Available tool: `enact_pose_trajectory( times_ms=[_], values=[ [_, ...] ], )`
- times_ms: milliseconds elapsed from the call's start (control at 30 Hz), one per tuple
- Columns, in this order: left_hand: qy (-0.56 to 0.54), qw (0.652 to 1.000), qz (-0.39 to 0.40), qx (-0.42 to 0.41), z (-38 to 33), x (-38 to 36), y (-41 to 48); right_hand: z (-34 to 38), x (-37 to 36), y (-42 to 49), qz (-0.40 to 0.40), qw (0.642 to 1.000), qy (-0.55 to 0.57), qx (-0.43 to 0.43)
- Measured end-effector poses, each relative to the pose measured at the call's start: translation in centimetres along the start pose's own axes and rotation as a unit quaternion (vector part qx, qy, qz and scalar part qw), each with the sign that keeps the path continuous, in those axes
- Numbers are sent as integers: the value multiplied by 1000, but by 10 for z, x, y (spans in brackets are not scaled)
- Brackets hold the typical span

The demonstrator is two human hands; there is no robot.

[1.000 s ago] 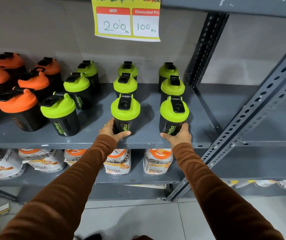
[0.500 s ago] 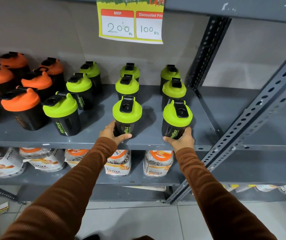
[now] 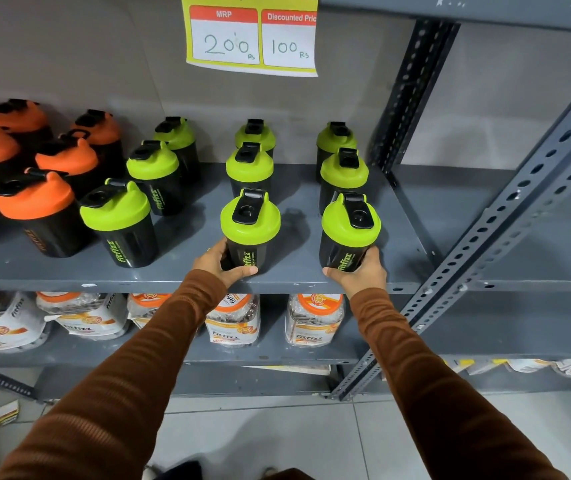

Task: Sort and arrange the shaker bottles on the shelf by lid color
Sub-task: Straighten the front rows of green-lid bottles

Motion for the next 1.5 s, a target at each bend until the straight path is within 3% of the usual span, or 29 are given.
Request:
enact_pose_trajectory(
  times_ms=[433,1233,1400,1500],
  values=[
    [-3,1000,-5,-14,4,2,0,-3,2,1,46,998,5,29],
    [-51,997,-25,-48,14,-1,7,-5,-2,0,-3,1000,9,17],
    [-80,994,-4,-71,12,-1,6,-7,-2,-15,-47,997,44,37],
    [-170,979,-55,-100,11,-2,-6,-8,-5,-43,-128,991,26,41]
  ],
)
Point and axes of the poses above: each hand's wrist, its own y-axis towards the middle knuckle, its own x-axis out of the back of the hand, z = x × y, the point moved 4 cm from there along y, towards the middle knuckle, and after that the axes turned 9 degrees about -y, right-handed, at the moved point
